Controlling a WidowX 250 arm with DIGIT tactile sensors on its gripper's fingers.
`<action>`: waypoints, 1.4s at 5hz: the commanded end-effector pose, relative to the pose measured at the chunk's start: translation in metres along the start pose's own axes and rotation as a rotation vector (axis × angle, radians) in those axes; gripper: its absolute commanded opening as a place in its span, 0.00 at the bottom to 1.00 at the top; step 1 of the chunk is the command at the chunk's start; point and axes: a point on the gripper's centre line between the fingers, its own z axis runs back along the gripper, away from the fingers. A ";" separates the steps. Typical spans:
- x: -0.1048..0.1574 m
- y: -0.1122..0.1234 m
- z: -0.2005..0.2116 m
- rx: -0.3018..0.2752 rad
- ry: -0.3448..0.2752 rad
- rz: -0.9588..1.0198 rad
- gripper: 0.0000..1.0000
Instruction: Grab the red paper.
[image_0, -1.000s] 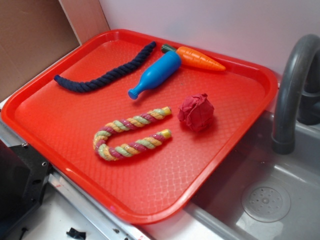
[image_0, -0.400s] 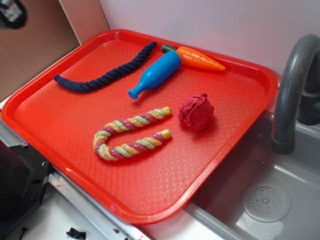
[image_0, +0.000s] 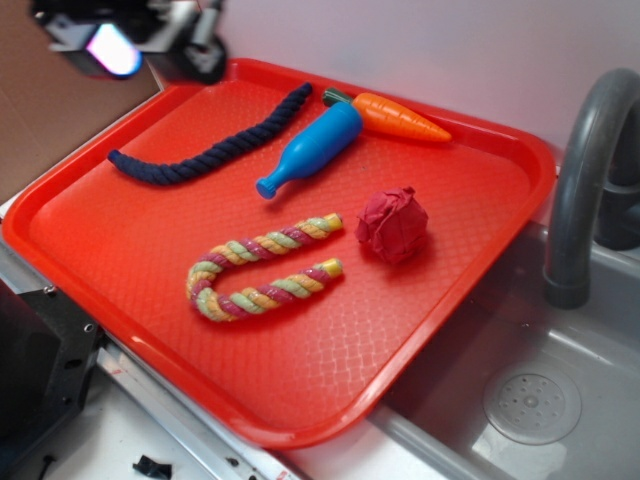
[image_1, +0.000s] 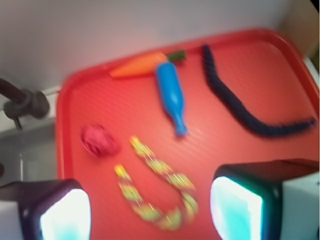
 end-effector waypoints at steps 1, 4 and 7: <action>0.024 -0.042 -0.057 -0.013 -0.010 -0.097 1.00; 0.009 -0.073 -0.128 -0.021 0.128 -0.247 1.00; 0.004 -0.061 -0.148 0.160 0.122 -0.124 0.00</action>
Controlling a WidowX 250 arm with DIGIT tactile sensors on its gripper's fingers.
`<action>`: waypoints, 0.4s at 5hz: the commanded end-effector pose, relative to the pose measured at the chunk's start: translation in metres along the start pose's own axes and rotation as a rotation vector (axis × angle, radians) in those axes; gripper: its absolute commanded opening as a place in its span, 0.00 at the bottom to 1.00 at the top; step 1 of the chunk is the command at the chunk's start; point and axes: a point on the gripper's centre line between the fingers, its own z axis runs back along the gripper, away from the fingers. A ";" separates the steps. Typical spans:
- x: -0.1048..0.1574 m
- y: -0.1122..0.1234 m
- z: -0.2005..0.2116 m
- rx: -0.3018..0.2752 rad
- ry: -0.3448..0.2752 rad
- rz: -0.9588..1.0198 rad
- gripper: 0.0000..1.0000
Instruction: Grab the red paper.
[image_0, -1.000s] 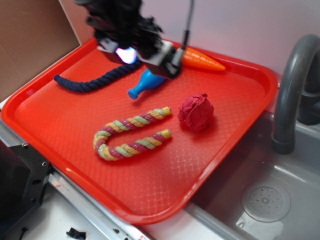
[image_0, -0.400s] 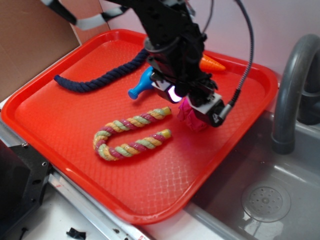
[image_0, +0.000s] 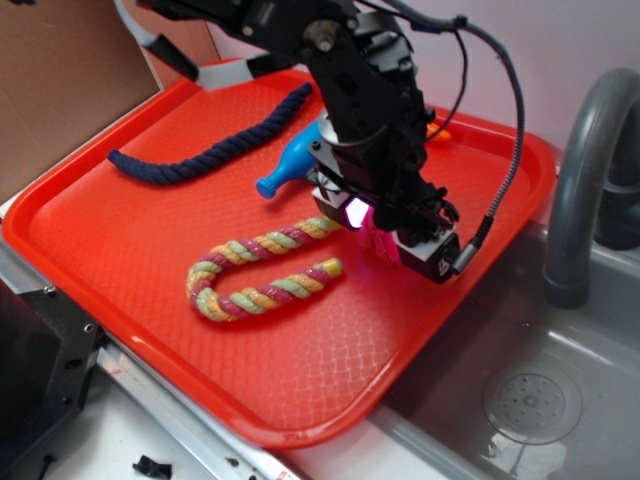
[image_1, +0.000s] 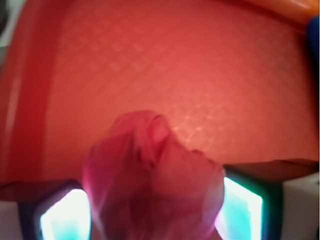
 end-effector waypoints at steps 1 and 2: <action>0.008 0.006 0.019 -0.006 -0.029 0.142 0.00; 0.010 0.021 0.041 -0.047 -0.007 0.232 0.00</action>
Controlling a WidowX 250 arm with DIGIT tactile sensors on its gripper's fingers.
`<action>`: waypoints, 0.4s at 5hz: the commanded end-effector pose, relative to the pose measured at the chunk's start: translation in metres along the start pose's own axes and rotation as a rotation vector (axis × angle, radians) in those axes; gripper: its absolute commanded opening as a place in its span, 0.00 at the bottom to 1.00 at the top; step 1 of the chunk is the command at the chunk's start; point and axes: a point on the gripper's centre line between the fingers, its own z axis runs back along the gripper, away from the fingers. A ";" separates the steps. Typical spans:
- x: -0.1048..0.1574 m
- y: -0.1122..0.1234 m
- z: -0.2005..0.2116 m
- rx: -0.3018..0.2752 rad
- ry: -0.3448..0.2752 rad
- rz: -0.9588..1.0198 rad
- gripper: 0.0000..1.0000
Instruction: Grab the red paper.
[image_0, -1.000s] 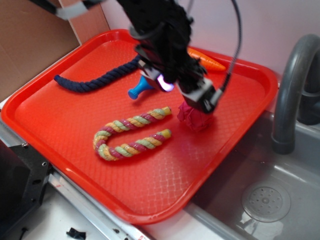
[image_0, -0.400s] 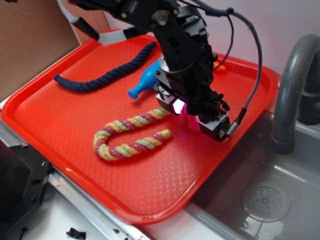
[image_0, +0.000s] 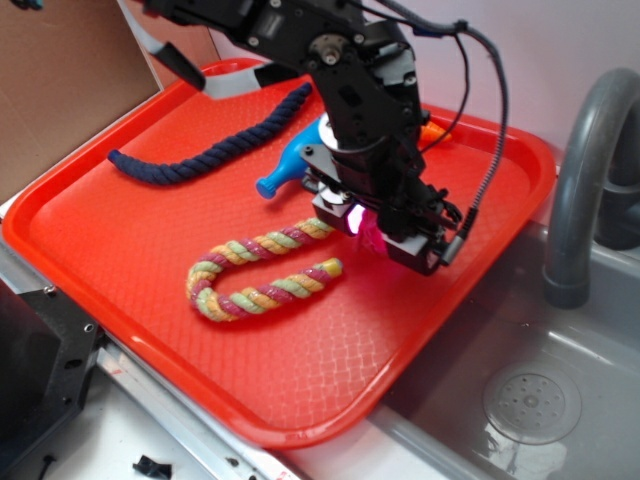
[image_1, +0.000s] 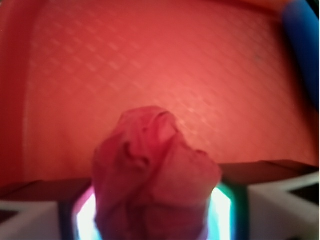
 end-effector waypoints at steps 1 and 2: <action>0.009 0.039 0.077 -0.219 0.018 0.199 0.00; -0.003 0.074 0.117 -0.332 0.064 0.259 0.00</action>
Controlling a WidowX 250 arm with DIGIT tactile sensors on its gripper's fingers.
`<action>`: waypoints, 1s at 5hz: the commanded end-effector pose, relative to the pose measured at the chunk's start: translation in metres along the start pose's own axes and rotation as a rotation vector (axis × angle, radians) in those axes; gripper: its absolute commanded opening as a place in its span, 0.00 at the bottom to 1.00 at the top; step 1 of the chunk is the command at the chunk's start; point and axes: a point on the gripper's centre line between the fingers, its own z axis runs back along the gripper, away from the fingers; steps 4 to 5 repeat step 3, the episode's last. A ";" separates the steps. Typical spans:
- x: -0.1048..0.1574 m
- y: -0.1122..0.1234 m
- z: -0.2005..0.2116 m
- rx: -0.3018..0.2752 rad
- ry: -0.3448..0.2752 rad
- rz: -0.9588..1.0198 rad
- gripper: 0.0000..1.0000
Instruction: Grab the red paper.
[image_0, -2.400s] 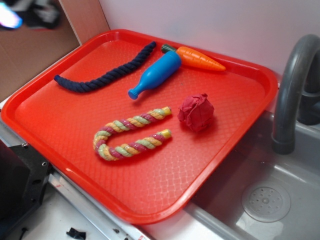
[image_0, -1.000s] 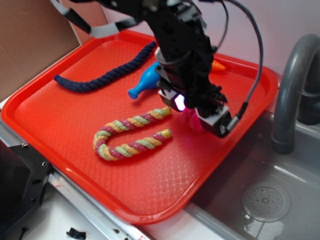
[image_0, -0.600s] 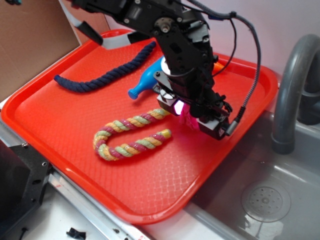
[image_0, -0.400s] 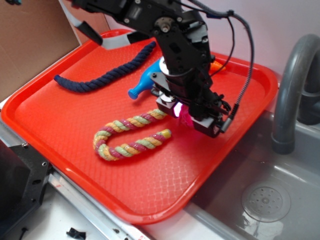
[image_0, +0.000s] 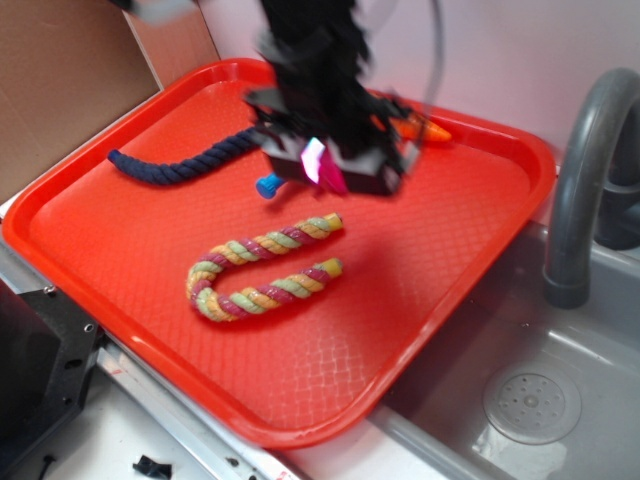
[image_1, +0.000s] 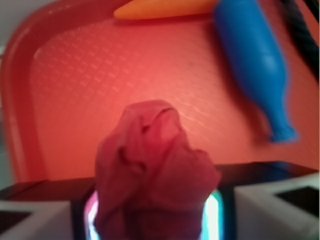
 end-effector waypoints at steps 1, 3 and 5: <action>-0.025 0.047 0.097 -0.084 -0.020 0.091 0.00; -0.054 0.071 0.125 -0.029 -0.092 0.176 0.00; -0.054 0.071 0.125 -0.029 -0.092 0.176 0.00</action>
